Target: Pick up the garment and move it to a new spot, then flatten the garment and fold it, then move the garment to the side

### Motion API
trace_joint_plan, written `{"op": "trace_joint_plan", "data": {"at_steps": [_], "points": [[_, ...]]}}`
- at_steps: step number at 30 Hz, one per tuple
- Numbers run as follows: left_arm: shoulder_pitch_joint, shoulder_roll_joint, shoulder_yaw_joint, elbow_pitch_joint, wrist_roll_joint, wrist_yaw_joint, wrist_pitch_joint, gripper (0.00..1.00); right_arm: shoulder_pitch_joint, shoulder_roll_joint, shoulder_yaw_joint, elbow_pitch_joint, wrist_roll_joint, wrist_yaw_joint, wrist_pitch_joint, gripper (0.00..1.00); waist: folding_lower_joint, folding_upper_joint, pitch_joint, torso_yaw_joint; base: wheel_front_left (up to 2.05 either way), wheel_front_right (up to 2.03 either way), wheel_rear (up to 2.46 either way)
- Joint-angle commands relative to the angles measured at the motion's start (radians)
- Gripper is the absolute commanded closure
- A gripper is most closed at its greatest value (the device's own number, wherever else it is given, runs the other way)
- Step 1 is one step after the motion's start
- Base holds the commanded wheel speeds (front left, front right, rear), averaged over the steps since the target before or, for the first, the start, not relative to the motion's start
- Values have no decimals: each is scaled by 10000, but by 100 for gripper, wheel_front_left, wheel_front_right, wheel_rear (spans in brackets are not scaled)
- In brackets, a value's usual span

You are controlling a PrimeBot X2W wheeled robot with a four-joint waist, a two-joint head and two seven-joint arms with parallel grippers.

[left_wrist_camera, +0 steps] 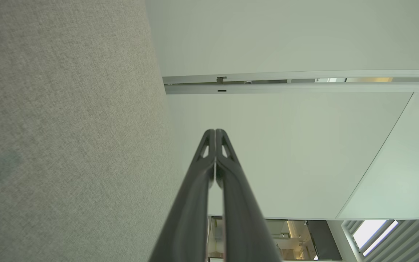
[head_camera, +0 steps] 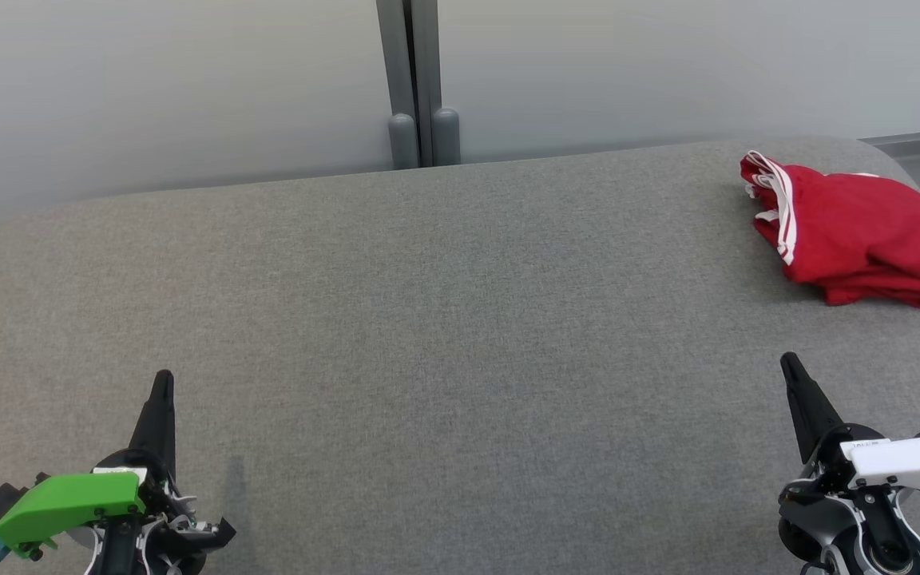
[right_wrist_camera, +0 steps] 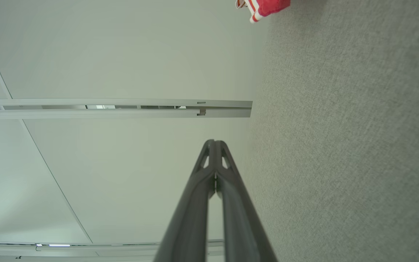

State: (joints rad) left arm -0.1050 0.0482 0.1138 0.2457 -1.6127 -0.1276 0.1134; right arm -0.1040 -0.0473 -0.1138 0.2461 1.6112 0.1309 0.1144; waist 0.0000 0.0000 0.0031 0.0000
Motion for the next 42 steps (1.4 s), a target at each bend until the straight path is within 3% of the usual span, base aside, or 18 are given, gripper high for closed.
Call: {"op": "trace_joint_plan", "data": {"at_steps": [1, 42], "points": [[-87, 52, 30, -14, -3, -65, 46, 100, -83, -56, -20, -42, 35, -3, 28, 100, 0, 0, 0, 0, 0, 0, 0], [-88, 46, 35, -15, 6, -67, 46, 100, -83, -56, -19, -41, 36, -2, 27, 100, 0, 0, 0, 0, 0, 0, 0]]}}
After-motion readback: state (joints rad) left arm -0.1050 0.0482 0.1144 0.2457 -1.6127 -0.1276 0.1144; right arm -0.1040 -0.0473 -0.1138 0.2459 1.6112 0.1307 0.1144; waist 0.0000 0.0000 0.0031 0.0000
